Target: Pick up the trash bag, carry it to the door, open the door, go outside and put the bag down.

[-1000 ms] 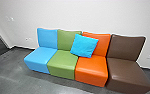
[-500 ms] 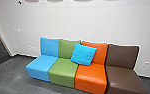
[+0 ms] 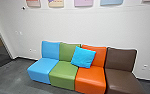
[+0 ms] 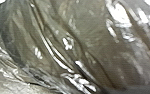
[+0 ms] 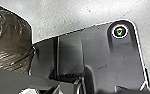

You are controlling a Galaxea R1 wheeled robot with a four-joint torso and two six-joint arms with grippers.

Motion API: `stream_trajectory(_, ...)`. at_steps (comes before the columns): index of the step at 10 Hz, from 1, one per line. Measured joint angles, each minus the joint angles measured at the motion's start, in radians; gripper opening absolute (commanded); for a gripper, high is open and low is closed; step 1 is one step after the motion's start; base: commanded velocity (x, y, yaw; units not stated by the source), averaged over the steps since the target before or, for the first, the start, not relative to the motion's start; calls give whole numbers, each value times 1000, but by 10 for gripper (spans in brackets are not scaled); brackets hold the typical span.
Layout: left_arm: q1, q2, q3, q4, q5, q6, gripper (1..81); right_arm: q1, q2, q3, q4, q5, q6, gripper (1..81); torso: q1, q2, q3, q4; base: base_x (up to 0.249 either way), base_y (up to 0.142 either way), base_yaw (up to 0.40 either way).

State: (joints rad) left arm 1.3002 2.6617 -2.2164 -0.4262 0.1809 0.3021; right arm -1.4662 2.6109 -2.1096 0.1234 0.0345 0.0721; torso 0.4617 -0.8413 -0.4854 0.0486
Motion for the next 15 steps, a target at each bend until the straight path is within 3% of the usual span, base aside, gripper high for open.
stream_trajectory(8, 26, 214, -278, 10, -10, 24, 10, -10, 137, -183, -40, 2, 0, 811, -186, 288, 12, 0, 0, 0, 0)
stream_trajectory(11, 38, 243, -349, 16, -11, 32, 10, -14, 196, -247, -59, 3, 0, 811, -247, 382, 104, 0, 0, 0, 0)
stream_trajectory(15, 60, 264, -363, 34, -1, 34, 10, -35, 238, -293, -74, -1, 0, 811, -342, 526, 251, 0, 0, 0, 0)
